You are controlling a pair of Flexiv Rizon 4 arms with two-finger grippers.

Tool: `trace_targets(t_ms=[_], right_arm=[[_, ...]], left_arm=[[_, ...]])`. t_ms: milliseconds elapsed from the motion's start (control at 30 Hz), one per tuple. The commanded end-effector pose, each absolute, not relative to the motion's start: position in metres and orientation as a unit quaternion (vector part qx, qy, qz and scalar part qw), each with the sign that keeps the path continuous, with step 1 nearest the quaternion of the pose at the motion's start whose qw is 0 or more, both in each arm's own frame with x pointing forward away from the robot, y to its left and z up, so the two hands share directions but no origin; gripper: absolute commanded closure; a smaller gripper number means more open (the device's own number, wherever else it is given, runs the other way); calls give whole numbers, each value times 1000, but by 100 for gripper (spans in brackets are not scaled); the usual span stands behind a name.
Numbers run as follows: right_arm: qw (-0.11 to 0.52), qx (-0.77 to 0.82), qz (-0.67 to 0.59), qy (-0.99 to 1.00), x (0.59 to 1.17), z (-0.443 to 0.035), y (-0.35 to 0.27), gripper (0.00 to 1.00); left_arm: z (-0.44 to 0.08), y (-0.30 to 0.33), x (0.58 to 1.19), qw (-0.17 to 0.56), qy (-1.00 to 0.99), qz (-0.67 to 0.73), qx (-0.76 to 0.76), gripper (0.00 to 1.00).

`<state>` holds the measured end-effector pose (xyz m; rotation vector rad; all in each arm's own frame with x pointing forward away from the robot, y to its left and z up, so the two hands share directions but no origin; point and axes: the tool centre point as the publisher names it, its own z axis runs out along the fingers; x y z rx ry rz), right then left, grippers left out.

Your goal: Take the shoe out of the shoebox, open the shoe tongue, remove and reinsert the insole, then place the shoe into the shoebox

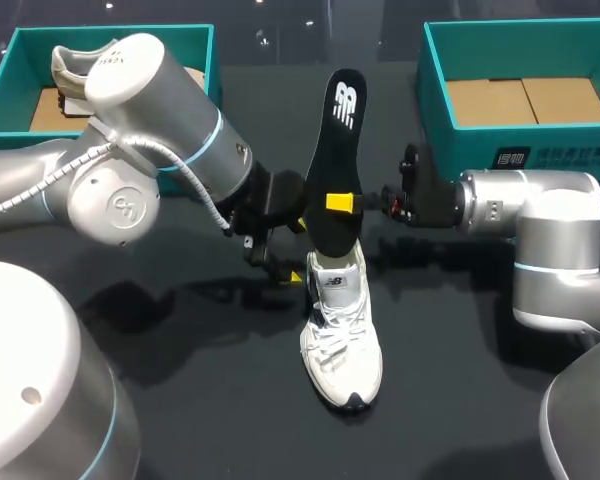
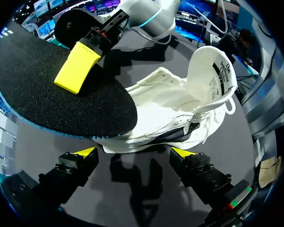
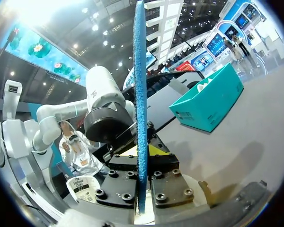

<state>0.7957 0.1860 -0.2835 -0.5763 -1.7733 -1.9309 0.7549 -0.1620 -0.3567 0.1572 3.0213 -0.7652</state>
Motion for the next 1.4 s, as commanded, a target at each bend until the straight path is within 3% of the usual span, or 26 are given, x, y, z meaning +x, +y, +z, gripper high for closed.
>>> trace_targets(t_ms=[33,867,1400], right_arm=[[219,-208,-703,-644,790,-284,185,100],[200,-217,-683,-668,767,-308,187,100],[231,-237,-653,-681,748,-333,184,100]], left_arm=[[-356,-162,754,11,968,-244,50,0],[-356,-162,754,11,968,-244,50,0],[-356,-162,754,11,968,-244,50,0]])
